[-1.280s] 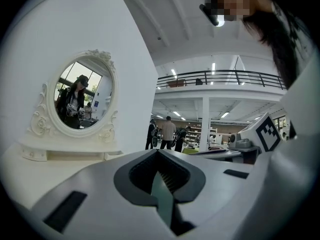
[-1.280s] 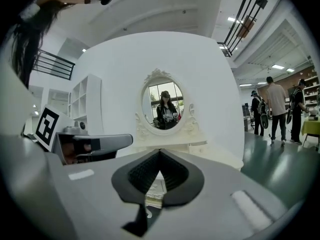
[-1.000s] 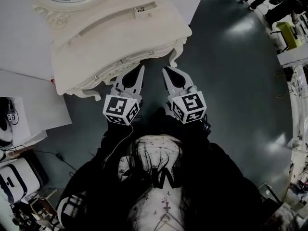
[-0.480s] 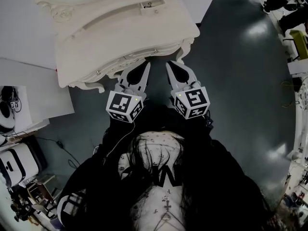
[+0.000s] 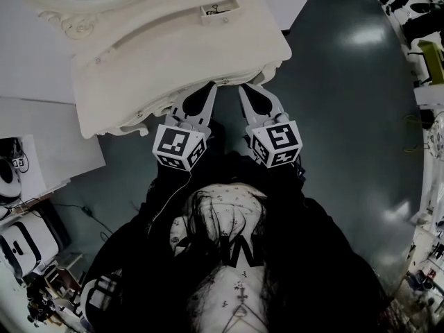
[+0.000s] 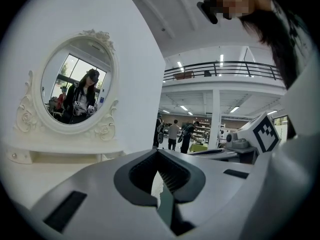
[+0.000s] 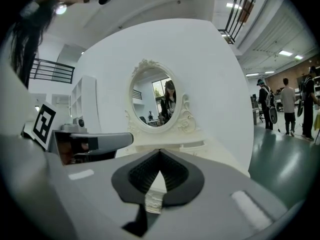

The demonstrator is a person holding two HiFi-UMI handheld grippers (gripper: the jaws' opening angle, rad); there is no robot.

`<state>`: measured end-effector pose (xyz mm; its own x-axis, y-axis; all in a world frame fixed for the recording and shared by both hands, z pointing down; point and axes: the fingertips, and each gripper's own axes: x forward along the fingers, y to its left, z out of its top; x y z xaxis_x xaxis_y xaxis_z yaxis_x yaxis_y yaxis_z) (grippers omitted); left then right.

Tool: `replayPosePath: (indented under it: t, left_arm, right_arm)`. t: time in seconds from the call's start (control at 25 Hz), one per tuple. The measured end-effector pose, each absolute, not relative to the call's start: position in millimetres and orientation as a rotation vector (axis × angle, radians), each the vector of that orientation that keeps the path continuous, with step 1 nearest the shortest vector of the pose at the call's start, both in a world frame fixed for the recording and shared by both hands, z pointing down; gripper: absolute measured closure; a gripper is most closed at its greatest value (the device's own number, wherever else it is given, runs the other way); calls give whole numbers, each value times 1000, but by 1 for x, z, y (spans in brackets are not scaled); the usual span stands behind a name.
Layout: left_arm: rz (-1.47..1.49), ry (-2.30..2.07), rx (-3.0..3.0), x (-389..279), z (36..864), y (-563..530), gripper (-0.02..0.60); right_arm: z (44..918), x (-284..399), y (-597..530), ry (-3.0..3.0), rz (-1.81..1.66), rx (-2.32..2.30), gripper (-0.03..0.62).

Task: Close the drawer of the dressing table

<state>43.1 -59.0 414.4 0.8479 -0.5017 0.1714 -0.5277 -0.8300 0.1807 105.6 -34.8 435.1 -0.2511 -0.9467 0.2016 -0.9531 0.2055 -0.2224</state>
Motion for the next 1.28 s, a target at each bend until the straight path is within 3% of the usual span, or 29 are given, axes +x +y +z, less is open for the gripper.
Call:
replayPosePath:
  t: [0.76,1.28]
  left_arm:
    - [170,-696,2841,35,405,-229,581]
    - [177,-649,2828,33,419,-280,581]
  right_arm:
    - [434,89,-203,-2347,488,1925,585]
    - [445,97,-241,-2250,489,1982,586]
